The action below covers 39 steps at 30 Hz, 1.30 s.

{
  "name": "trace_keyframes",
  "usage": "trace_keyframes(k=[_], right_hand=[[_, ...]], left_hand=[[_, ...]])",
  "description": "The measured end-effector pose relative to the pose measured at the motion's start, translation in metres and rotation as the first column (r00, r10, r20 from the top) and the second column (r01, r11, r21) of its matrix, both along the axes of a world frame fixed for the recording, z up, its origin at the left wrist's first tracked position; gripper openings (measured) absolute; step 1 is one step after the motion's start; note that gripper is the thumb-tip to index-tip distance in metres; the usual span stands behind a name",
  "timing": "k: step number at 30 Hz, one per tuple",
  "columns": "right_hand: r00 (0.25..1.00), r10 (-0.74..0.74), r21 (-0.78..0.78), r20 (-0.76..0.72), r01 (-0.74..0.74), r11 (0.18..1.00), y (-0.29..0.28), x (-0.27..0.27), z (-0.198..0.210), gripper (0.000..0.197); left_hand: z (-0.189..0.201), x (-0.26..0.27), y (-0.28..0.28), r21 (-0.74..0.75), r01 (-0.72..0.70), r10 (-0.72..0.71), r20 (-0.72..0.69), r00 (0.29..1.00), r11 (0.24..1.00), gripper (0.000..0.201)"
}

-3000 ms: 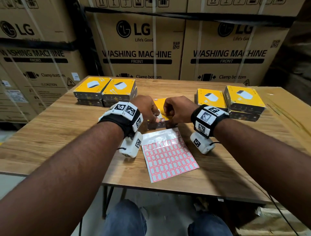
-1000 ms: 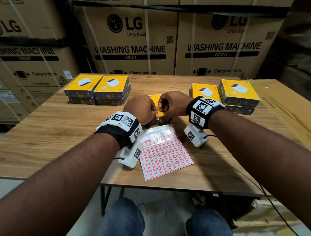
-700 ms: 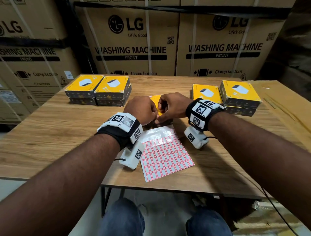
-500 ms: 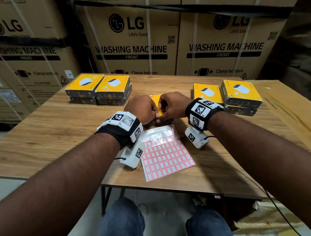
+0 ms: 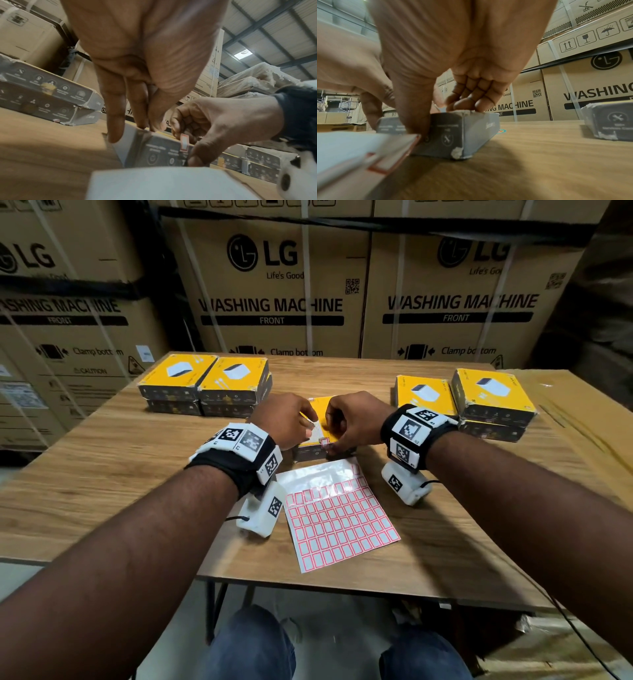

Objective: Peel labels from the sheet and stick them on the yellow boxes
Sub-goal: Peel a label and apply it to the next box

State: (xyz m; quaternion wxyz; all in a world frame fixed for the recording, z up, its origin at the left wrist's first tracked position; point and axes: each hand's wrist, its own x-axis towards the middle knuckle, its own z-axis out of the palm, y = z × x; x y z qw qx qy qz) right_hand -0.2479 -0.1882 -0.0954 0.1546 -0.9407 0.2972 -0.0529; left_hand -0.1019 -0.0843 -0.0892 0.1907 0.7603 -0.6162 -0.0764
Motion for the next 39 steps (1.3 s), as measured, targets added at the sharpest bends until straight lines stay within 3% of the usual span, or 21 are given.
trace_keyframes(k=[7,14,20,26,39], right_hand=[[1.0,-0.018,0.007,0.005,0.018,1.0,-0.001,0.004,-0.002,0.048],[1.0,0.001,0.025,-0.016,0.0,1.0,-0.002,0.001,0.002,0.045],[1.0,0.007,0.111,0.002,-0.007,0.994,-0.007,-0.002,0.002,0.043],[0.999,0.004,0.187,0.047,-0.013,0.982,-0.01,-0.006,0.0,0.044],[0.999,0.022,0.239,0.031,-0.028,0.971,-0.014,-0.006,0.003,0.045]], left_hand=[[0.002,0.004,-0.005,0.015,-0.026,0.026,-0.019,0.999,1.0,0.029],[0.007,0.006,-0.008,0.066,0.018,-0.027,0.131,0.991,0.998,0.029],[-0.003,0.001,-0.012,0.053,-0.039,0.026,0.219,0.975,0.998,0.068],[-0.013,-0.007,-0.014,-0.022,-0.051,0.055,0.323,0.945,0.998,0.075],[-0.007,0.006,-0.044,0.114,-0.113,0.095,0.151,0.984,0.987,0.083]])
